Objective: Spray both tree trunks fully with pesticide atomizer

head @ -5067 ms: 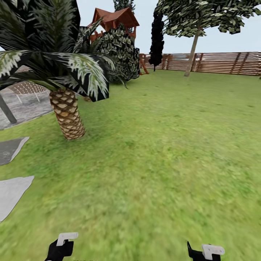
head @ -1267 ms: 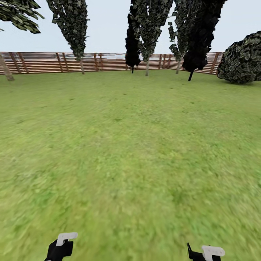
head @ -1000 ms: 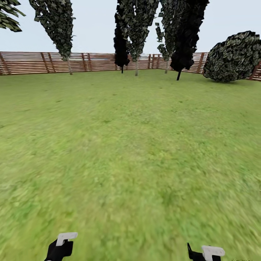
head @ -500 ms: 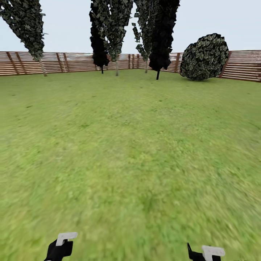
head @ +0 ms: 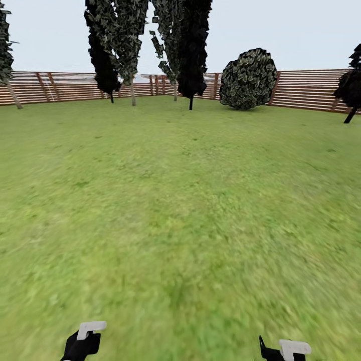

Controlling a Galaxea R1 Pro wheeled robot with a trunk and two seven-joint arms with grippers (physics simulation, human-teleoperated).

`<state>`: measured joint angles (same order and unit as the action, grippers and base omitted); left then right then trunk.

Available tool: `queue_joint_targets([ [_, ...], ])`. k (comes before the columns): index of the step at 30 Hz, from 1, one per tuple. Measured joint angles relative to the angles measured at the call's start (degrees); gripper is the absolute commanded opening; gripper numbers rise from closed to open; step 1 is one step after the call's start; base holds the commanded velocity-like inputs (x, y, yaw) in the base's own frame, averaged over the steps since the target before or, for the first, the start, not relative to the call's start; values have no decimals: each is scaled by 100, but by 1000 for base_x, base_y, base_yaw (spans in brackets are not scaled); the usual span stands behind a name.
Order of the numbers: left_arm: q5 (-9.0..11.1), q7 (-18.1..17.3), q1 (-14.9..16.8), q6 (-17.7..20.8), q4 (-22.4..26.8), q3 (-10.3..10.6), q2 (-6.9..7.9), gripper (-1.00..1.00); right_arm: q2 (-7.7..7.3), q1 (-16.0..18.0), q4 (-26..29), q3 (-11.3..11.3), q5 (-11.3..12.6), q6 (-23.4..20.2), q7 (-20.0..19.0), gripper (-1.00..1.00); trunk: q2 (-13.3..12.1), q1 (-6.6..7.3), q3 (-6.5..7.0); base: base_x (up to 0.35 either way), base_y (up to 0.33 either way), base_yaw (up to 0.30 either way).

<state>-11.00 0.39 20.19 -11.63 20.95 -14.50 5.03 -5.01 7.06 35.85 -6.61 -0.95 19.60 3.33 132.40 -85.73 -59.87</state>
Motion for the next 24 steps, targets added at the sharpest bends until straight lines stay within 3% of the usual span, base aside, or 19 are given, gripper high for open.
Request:
queue_joint_targets([
  [24,0,7,-1,0,0,0,-3,-100,0,-6,9,-2,0,0,0,100,0,0,0,231,-201,-297],
])
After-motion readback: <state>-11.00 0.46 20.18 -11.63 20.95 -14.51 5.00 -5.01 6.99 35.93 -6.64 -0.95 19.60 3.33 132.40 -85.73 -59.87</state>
